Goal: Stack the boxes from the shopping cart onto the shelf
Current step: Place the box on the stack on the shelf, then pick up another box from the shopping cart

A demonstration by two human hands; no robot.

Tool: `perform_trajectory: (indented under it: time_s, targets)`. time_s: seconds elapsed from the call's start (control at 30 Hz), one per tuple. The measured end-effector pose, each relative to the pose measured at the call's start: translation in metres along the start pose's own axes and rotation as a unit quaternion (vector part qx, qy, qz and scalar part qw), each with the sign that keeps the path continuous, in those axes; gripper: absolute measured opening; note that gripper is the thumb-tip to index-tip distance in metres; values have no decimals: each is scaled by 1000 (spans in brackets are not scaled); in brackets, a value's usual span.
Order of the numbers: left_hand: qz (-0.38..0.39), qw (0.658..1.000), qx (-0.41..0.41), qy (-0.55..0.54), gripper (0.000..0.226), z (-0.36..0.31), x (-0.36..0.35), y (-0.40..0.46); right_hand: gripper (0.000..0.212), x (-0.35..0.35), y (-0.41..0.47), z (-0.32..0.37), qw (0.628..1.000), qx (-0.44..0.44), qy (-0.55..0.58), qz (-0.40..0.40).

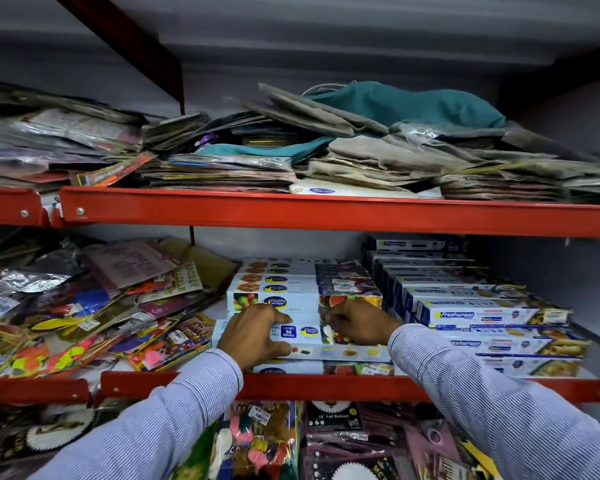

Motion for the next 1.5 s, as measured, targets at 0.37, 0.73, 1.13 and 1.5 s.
perform_trajectory:
  time_s: [0.37, 0.73, 1.13, 1.5]
  targets:
    - [-41, 999, -27, -2, 47, 1, -30, -2, 38, -22, -20, 2, 998, 11, 7, -63]
    - [-25, 996, -11, 91, 56, -8, -38, -15, 38, -23, -34, 16, 997, -20, -52, -50]
    - [-13, 996, -48, 76, 69, -23, -125, -185, 62, -166, -152, 40, 987, -51, -64, -139]
    - [315, 949, 3, -2, 58, 9, -380, -310, 57, -443, -176, -3, 984, -110, 65, 127]
Point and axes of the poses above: each hand's wrist, its own y-axis towards the middle knuckle, its own x-axis out of the back of the hand, z = x × y, the point moved 10 cm from there along y, towards the middle knuckle, and after that the axes turned 15 degrees about z, right-handed, at the moved point
